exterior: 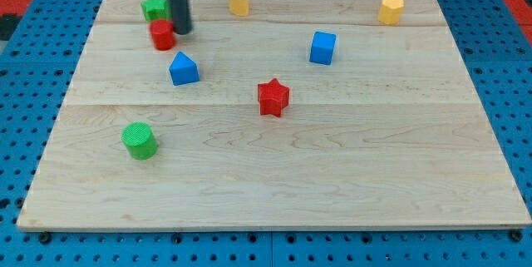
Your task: Move the red circle left to the green star
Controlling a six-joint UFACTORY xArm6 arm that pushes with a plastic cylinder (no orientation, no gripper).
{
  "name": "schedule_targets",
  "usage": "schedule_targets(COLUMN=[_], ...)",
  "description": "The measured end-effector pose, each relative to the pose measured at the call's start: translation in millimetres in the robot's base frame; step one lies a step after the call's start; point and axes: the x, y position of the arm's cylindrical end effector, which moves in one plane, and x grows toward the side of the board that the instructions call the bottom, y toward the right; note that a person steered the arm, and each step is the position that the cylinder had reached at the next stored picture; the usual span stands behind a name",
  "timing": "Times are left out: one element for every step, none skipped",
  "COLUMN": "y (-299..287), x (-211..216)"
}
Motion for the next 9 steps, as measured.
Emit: schedule_targets(y=[-5.3,-34.2,0.4,-56.0,-54.7,-19.1,-39.4,-92.3,-51.1], x=[35.7,39.0,64.3,63.2,41.3,40.8,71.1,65.1,3.9])
